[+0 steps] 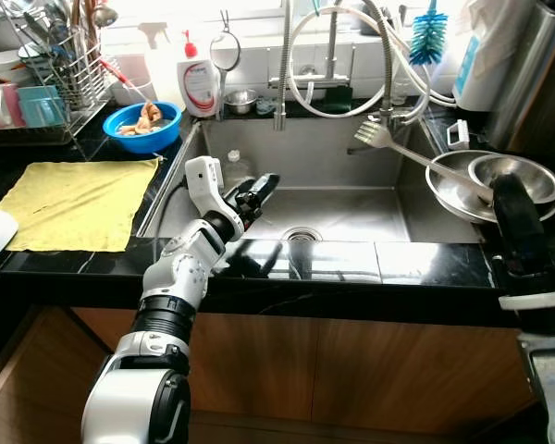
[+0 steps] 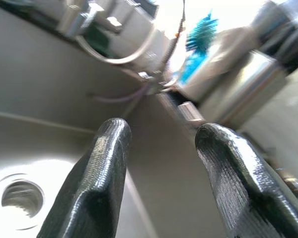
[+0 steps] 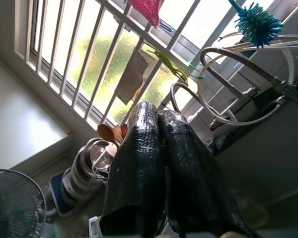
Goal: Kitchen organization
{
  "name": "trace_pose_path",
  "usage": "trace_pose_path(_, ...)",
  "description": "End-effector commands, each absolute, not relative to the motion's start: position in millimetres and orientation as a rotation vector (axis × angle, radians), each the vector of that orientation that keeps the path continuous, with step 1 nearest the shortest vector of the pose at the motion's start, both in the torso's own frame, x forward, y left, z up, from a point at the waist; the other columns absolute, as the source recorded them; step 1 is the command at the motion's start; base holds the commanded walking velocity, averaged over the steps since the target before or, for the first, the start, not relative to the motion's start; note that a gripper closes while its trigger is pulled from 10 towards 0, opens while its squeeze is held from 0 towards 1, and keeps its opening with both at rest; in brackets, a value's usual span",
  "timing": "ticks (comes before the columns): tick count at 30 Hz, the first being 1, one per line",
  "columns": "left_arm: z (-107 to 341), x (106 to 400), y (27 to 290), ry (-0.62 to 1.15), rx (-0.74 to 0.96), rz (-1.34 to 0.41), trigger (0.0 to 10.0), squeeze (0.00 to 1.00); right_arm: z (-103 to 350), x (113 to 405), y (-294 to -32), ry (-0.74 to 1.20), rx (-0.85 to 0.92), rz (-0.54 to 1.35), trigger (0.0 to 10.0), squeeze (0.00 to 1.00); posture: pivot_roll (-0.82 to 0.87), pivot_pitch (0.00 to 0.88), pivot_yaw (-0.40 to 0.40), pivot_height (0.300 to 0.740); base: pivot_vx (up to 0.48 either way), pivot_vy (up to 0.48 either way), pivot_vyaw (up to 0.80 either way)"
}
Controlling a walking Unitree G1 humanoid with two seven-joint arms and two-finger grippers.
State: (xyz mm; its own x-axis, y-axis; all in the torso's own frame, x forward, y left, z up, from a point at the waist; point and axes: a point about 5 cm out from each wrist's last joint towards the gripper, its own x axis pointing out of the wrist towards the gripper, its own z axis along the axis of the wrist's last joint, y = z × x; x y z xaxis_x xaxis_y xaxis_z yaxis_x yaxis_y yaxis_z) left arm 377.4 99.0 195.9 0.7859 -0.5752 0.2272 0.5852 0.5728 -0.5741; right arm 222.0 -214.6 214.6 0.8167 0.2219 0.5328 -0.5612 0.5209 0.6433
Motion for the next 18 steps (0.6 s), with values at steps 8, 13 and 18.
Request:
trace_pose_path(8, 210.8, 360.0, 93.7, -0.009, -0.848, -0.885, 10.0, 0.0, 207.9, 210.1, -202.5, -0.39, 0.973, 0.541, 10.0, 0.0, -0.03, 0.0, 0.053, 0.74, 0.0, 0.0, 0.0)
trace_pose_path(13, 214.7, 351.3, 86.7, 0.005, -0.844, -0.975, 10.0, 0.0, 203.9, 205.8, -195.2, -0.381, 1.003, 0.567, 10.0, 0.0, -0.02, 0.0, 0.055, 0.74, 0.0, 0.0, 0.0)
trace_pose_path(18, 215.1, 344.5, 79.9, 0.015, -0.825, -1.011, 10.0, 0.0, 198.1, 202.1, -190.1, -0.371, 1.021, 0.576, 10.0, 0.0, -0.03, 0.0, 0.056, 0.74, 0.0, 0.0, 0.0)
